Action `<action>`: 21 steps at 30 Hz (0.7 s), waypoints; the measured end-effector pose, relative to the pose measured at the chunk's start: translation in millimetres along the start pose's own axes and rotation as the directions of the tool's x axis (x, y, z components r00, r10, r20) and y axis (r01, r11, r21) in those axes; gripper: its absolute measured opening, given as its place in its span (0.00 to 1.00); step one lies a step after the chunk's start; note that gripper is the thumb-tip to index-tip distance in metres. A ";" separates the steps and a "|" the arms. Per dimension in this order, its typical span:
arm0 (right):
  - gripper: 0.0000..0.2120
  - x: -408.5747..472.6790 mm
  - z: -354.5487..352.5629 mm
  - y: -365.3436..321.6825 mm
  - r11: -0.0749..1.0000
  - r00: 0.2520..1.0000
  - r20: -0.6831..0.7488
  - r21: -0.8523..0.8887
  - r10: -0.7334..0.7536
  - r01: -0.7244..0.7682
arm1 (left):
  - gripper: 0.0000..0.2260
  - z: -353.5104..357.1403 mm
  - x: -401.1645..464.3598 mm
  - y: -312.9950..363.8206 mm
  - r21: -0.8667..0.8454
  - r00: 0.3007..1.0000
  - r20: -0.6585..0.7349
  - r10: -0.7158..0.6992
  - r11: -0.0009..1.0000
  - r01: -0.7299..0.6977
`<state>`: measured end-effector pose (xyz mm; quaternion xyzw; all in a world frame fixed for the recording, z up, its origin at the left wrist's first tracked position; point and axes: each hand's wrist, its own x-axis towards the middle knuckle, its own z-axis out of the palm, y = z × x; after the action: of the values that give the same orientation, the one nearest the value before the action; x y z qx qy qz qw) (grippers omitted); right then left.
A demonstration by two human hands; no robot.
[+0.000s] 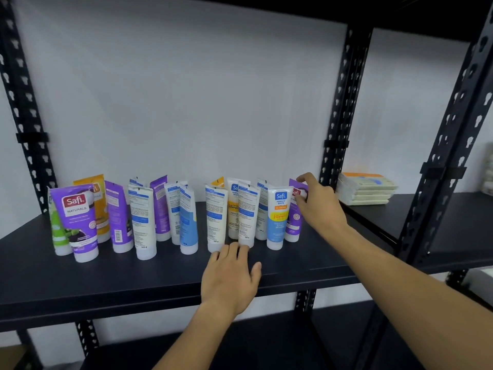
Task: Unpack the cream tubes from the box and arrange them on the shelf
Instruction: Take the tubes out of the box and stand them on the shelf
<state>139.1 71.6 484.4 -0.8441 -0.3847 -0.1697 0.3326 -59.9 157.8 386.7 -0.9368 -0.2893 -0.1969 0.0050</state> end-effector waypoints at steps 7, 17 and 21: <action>0.19 -14.8 21.9 13.8 0.989 0.995 0.000 0.107 0.098 -0.097 | 0.25 -0.9 -4.9 3.4 -0.044 0.998 0.062 -0.029 0.999 0.032; 0.13 -13.8 38.2 11.8 0.981 0.991 -0.008 0.142 0.133 -0.131 | 0.25 -2.1 -6.6 5.1 -0.054 0.992 0.118 -0.046 0.997 0.052; 0.12 -10.9 38.0 11.1 0.981 0.990 0.000 0.130 0.141 -0.140 | 0.25 -2.0 -5.8 4.9 -0.054 0.991 0.124 -0.048 0.997 0.055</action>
<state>141.7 86.7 446.3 -0.8450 -0.3326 -0.1243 0.3999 -62.3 150.3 386.9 -0.9390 -0.3074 -0.1472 -0.0450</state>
